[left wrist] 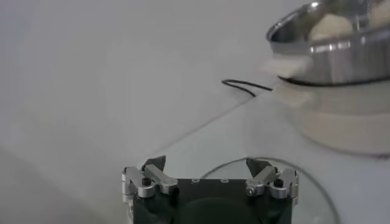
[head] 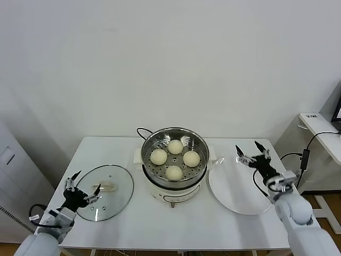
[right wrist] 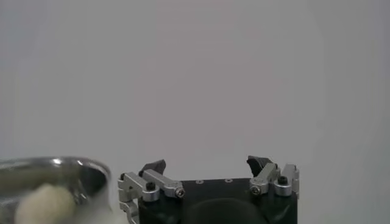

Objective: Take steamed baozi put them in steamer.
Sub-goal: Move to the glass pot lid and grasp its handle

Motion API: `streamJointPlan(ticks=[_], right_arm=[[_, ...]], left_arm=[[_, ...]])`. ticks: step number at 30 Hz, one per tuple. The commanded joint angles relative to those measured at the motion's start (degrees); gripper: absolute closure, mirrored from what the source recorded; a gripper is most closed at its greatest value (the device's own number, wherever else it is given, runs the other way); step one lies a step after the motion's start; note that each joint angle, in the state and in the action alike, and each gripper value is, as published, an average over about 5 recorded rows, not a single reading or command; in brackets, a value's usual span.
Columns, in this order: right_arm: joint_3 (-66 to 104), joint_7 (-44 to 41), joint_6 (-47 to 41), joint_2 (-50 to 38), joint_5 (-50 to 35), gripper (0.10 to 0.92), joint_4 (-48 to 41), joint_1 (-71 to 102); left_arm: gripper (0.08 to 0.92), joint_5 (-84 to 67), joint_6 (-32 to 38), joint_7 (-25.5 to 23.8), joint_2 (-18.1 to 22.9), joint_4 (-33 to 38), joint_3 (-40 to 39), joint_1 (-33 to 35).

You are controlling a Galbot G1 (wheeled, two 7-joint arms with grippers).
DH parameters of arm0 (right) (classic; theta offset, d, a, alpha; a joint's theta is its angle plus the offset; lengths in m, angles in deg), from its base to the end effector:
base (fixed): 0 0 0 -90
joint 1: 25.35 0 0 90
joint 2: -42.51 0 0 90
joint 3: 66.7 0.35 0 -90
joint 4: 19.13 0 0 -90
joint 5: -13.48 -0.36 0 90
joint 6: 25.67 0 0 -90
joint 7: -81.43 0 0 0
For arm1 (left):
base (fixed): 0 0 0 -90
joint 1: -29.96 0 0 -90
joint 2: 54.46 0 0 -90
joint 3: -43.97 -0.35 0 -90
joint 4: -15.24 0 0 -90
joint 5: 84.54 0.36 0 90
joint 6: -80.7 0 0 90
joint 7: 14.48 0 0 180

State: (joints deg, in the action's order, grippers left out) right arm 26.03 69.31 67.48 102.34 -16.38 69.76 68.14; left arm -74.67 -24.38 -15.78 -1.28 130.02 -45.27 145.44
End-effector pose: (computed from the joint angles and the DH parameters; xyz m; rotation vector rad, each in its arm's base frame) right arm 0.3406 -0.1942 -0.3213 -0.2525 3.1311 -0.0125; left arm 0.2276 0.1228 -0.2821 -0.2606 -2.6698 -1.1161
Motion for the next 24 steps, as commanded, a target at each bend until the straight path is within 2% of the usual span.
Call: streamJointPlan(ticks=[1, 6, 12, 24], right_arm=[[10.38, 0.81, 1.47, 10.30, 7.04, 0.203, 1.21, 8.61], [9.95, 0.93, 1.46, 11.09, 7.36, 0.203, 0.24, 7.23], [9.87, 0.84, 1.76, 11.70, 7.43, 0.203, -0.81, 6.45], [9.36, -0.13, 3.09, 13.20, 8.81, 0.203, -3.44, 5.95]], left_arm=[[0.177, 42.36, 11.76, 2.40, 5.16, -7.77, -2.61, -0.47], [0.177, 55.49, 15.49, 5.63, 9.70, -13.13, -1.75, -1.65], [0.177, 63.23, 16.26, 7.93, 13.79, -17.06, -1.16, -2.70], [0.177, 69.52, 16.70, 10.88, 17.44, -19.99, -0.34, -4.59]])
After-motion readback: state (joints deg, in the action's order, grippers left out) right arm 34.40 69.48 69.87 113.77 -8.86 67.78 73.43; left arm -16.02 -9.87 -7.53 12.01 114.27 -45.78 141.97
